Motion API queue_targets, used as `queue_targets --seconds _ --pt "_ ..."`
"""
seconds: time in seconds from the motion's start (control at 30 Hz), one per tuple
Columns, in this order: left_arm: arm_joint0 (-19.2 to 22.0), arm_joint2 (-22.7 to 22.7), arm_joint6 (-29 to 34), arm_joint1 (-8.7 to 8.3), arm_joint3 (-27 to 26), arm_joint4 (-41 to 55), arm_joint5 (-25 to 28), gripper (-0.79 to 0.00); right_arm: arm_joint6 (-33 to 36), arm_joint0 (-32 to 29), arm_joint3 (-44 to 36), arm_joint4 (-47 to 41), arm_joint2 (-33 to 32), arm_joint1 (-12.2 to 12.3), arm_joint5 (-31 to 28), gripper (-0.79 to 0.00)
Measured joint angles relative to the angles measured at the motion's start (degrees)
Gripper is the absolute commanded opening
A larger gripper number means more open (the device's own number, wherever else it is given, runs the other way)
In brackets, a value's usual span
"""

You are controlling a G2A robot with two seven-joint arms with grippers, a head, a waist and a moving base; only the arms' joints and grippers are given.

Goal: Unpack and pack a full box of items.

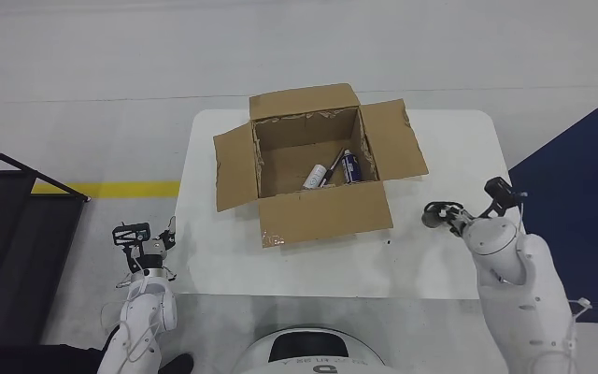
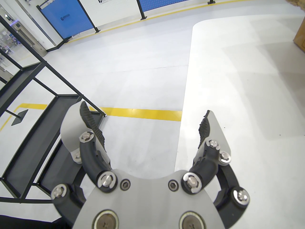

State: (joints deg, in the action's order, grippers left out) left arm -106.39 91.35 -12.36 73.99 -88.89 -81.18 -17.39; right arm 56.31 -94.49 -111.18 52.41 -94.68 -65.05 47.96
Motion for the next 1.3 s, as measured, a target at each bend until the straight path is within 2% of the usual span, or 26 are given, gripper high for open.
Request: queue_targets --seconds 0.13,0.47,0.53,0.6,0.63,0.93,1.17,1.3 --pt "0.0 0.0 0.0 0.0 0.0 0.0 0.0 0.0 0.6 1.4 2.0 0.7 1.0 0.1 -0.6 -0.523" --pt "0.0 0.0 0.0 0.0 0.0 0.0 0.0 0.0 0.7 5.9 8.8 2.0 3.7 0.2 -0.6 -0.603" --pt "0.0 0.0 0.0 0.0 0.0 0.0 0.0 0.0 0.6 6.8 10.0 2.3 4.5 0.1 -0.6 -0.677" --pt "0.0 0.0 0.0 0.0 0.0 0.0 0.0 0.0 0.6 7.5 10.5 2.3 5.0 0.1 -0.6 -0.785" --pt "0.0 0.0 0.0 0.0 0.0 0.0 0.0 0.0 0.6 7.6 10.3 2.2 5.1 0.0 -0.6 -0.785" --pt "0.0 0.0 0.0 0.0 0.0 0.0 0.0 0.0 -1.1 5.3 5.0 -2.6 2.2 0.0 1.1 -0.785" --pt "0.0 0.0 0.0 0.0 0.0 0.0 0.0 0.0 -3.9 2.0 -9.5 -14.8 -4.0 -0.5 3.1 -0.785" --pt "0.0 0.0 0.0 0.0 0.0 0.0 0.0 0.0 -7.2 1.2 -14.0 -25.6 -6.1 -1.4 -1.4 -0.785"
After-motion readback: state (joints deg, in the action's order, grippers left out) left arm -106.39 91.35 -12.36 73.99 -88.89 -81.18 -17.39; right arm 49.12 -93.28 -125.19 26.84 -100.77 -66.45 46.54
